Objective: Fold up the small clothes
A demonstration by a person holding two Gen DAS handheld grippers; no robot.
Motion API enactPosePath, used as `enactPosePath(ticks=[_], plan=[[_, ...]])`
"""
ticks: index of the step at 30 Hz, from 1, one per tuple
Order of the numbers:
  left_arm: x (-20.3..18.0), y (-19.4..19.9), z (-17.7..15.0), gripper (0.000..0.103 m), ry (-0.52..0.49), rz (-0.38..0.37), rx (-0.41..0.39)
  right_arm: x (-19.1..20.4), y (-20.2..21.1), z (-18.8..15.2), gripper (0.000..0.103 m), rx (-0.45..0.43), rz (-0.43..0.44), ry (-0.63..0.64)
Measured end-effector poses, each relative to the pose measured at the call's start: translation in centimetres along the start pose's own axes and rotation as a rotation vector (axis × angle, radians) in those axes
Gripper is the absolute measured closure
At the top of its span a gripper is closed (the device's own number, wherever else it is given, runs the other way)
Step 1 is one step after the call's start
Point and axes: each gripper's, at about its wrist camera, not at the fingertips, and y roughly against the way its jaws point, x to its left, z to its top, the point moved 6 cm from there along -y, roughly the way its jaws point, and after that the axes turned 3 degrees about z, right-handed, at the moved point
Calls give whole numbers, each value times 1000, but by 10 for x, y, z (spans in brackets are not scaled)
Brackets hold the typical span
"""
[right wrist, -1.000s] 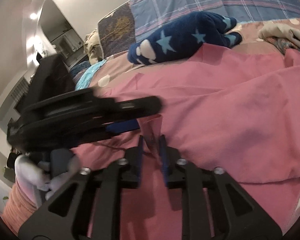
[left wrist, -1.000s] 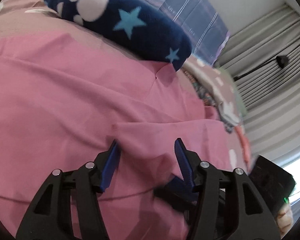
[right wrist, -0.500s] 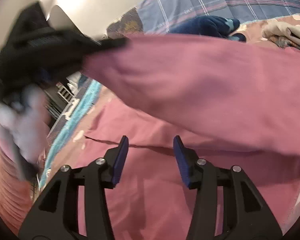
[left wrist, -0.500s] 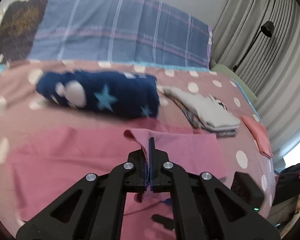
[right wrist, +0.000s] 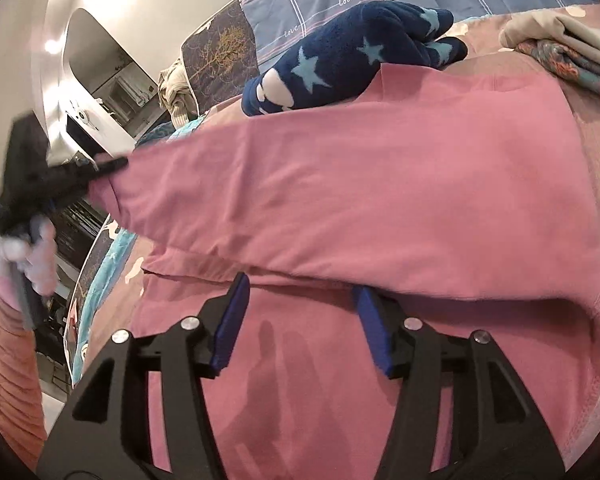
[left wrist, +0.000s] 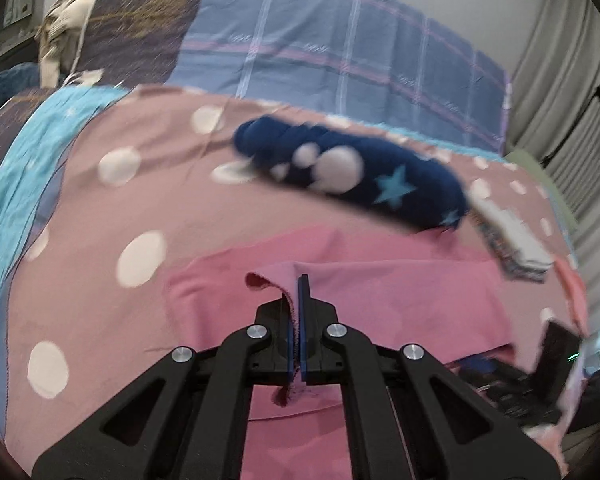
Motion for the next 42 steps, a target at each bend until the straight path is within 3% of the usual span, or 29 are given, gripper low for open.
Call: enactPosePath(ticks=[3,6,8,11,14,16,19,22,24,27,29,32,34,37,40,41,42], plan=[[25,-25,-18,100,27,56,39,0,0,0,48,1,-6,6],[45,-44,-31,81,30,154,79,0,0,-1,47,1,-3,4],[57,-45,-36,79,32,203,57,-1,0,-1,47,1,-2,3],[48,-36,-40,76,24,164,13,0,0,-1,46,3,-4,8],[20,-39,-51,63,-60,125,-6,1,-1,-1,46,5,-7,12],[9,-65,-74,62,-153,194,67,1,-1,-2,46,6,-14,17],[1,-63,-82,62,-219,261,-19,3,3,-5,47,10,-58,28],[-4,-43,-81,62,-174,209,-27,11,24,-8,47,33,-93,81],[-19,-21,-75,62,-204,175,-99,11,51,-1,47,-8,-79,98],[-46,-10,-65,62,-208,83,-152,-22,99,34,47,-139,-222,84],[-70,-23,-63,62,-195,-12,-132,-54,106,50,50,-146,-277,3],[-98,-60,-76,61,-189,-85,-64,-104,95,69,54,-123,-327,-145],[-106,-91,-92,58,-198,-67,0,-116,86,75,54,-122,-289,-191],[-109,-86,-92,58,-228,-36,-30,-126,67,89,47,-129,-246,-265],[-106,-90,-94,58,-215,-53,-23,-136,45,103,47,-114,-262,-313],[-106,-88,-93,58,-214,-54,-25,-137,41,106,54,-116,-278,-317],[-105,-86,-93,57,-213,-56,-27,-135,38,112,96,-120,-308,-305]])
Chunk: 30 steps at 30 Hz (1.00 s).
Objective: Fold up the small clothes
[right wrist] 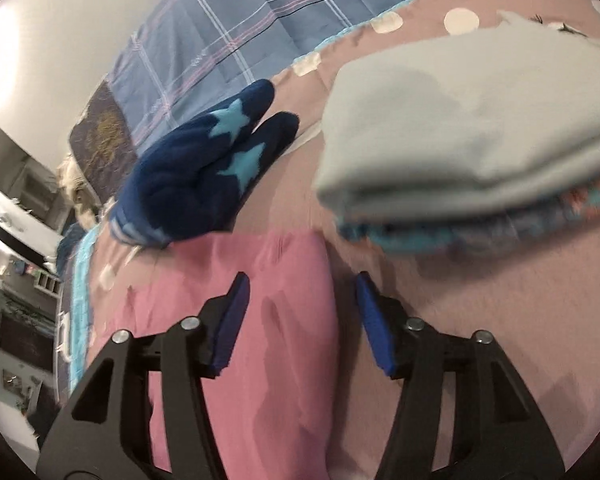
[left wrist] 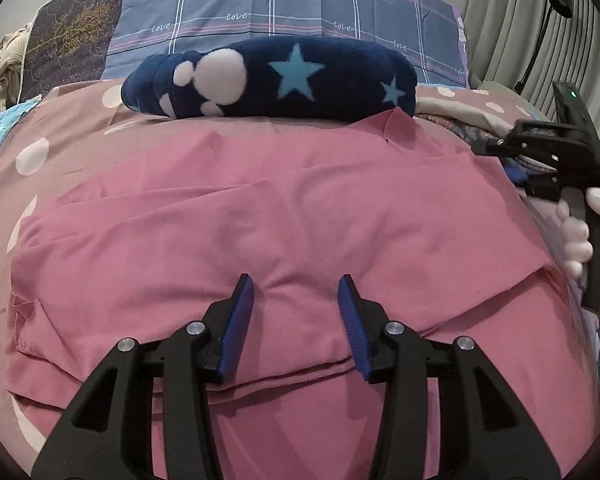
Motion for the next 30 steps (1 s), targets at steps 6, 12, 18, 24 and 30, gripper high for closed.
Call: enactPosePath(ticks=[6,12,18,24,30], plan=[[-3,3,4,57,-4,1,3,29,30,6,99,-205,-271,290],[-3,3,4,57,-3,-3,3,13,33,5,84,-195,-269,291],[-4,3,3,55,-7,-1,3,57,54,-74,84,-22,-28,475],[-4,3,4,51,-2,-20,5,16,34,-100,95,20,-180,492],[20,51,-11,51,-34,56,-33,32,79,-131,79,-24,-217,566]])
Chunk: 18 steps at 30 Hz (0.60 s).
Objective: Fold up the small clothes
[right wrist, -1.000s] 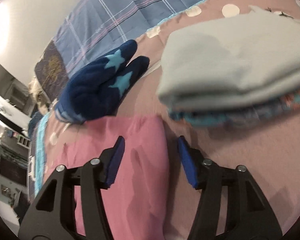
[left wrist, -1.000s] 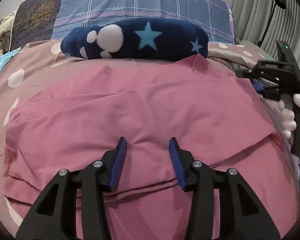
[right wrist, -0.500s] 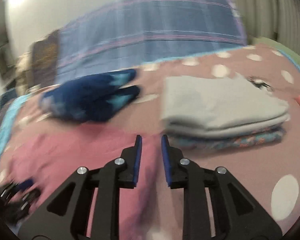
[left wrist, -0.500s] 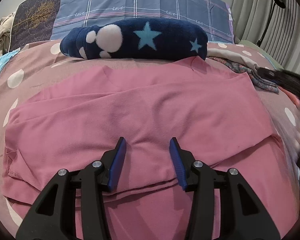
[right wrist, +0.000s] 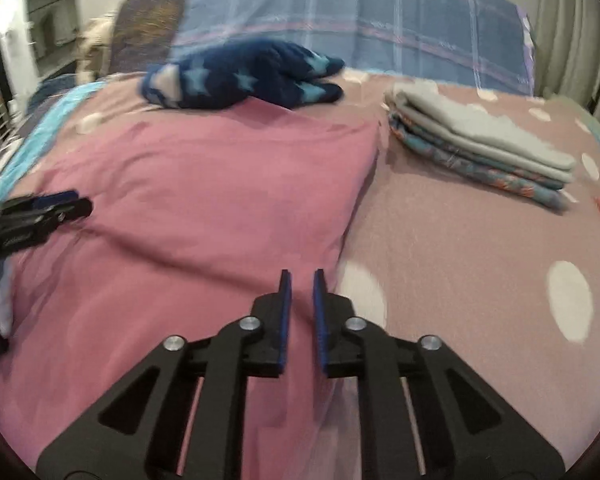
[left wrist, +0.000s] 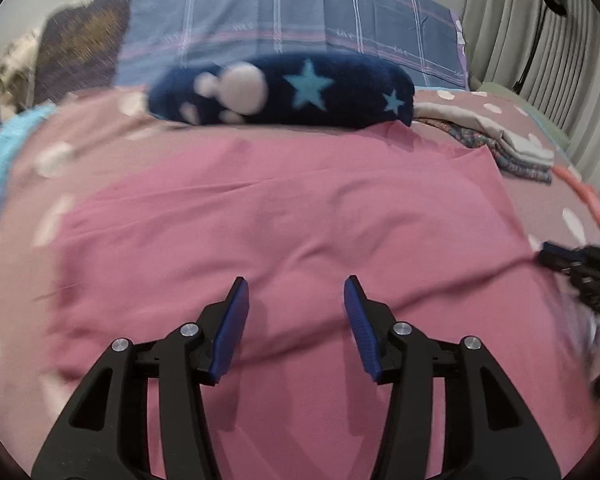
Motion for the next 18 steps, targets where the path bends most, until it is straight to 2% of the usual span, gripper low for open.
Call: enactPosePath(ticks=[1,2,3,4,6,8,10,12,13,16,18], plan=[[17,16,-10,51,-1,54,-13,1,10,-11,68,-4,-9,25],[35,28,-19,51,36,94,-22,-3,12,-26,65,14,-30,35],[50,36,-25,51,80,105,-25,-9,11,-44,64,50,-34,25],[72,48,-36,52,158,96,-29,-14,11,-53,64,42,-6,1],[98,56,-53,52,233,92,-16,-25,19,-57,64,20,65,-85],[119,60,-68,52,283,126,8,-29,15,-59,61,22,97,-130],[129,61,-73,52,323,93,14,-26,14,-58,55,24,108,-126],[139,62,-64,52,386,-5,-9,-20,14,-58,53,26,89,-99],[142,61,-60,52,407,-31,-17,-17,15,-57,53,26,76,-84],[162,44,-30,52,500,-128,-36,-15,14,-55,52,30,64,-73],[173,23,-11,52,545,-153,-28,-17,15,-55,52,29,70,-79]])
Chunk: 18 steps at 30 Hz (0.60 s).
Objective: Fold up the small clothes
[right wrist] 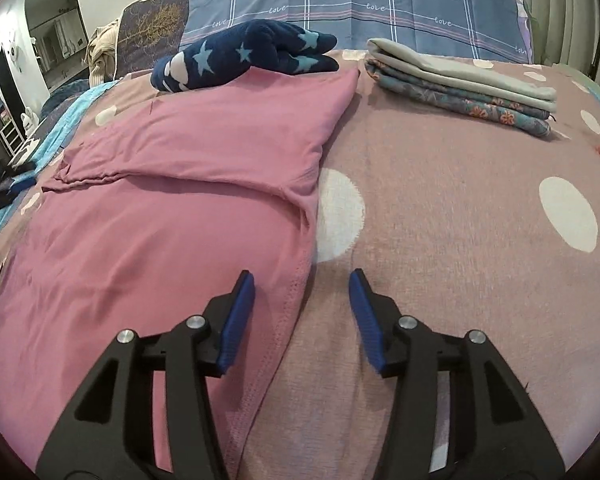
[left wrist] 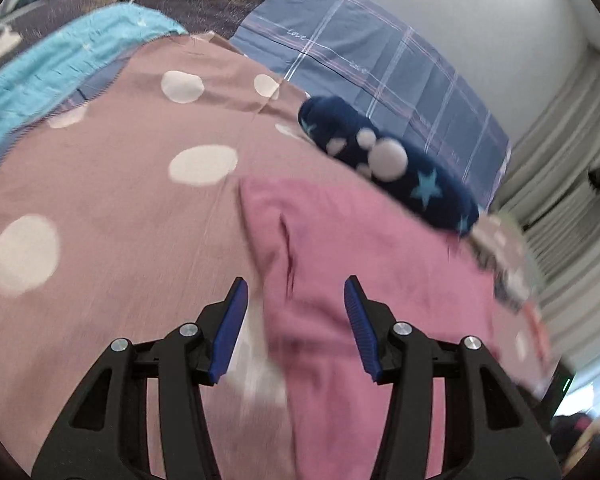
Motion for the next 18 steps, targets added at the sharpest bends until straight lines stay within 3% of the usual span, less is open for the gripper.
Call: enactPosePath(ticks=[5,7,9,11,12,16,18], plan=[[16,-60,41,55,52,31,52,-1,0,0,52,1,3,-3],[20,-83,48,101,76,-1,92,-1,0,0,51,1,1,-1],[10,-86,61,101,63,-41,54,-1,0,0,51,1,0,1],[-11,-63,74,101,-46,-106,-75,0,-1,0,51,0,-3,4],[-17,-55,78,100,-111,-104,-129,0,-1,0,51,-1,-5,5],[9,-86,59,98,-173,54,3,2,-1,-1,50,0,-18,17],[18,-81,52,92,-169,78,2,1,-1,-1,50,-2,-15,14]])
